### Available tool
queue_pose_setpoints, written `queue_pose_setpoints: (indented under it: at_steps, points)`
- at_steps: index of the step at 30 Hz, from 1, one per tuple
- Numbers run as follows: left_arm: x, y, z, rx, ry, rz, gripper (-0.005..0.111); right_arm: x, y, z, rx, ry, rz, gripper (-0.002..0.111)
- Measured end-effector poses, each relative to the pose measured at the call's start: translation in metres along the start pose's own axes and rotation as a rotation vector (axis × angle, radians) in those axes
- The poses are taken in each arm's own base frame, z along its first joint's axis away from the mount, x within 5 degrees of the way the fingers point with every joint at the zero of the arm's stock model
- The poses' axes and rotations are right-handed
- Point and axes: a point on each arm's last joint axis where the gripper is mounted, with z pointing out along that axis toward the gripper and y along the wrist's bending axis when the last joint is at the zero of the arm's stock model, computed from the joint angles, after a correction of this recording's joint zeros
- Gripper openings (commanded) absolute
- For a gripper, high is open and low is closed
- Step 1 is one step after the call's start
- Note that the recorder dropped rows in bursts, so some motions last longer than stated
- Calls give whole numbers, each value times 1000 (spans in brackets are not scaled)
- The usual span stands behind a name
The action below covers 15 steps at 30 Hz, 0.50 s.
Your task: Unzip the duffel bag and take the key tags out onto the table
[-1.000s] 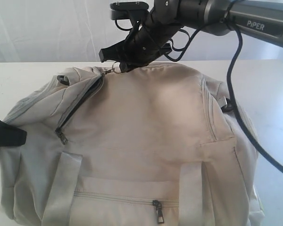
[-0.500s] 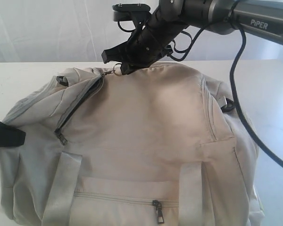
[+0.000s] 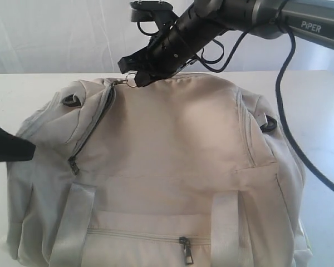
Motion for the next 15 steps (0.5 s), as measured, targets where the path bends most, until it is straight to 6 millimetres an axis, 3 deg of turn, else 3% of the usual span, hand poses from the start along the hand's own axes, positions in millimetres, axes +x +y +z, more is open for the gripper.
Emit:
queue_pose_setpoints:
  at_steps: [9,12,15]
  points:
    - [-63,-20,-33,40,-284,147,70,-14,22,-27,-128,-108,-120,0]
    - [-75,-23,-23,79,-293,186,70,-19,29,-35,-181,-158,-138,0]
    - [-79,-20,6,92,-236,197,70,-22,33,-38,-210,-188,-149,0]
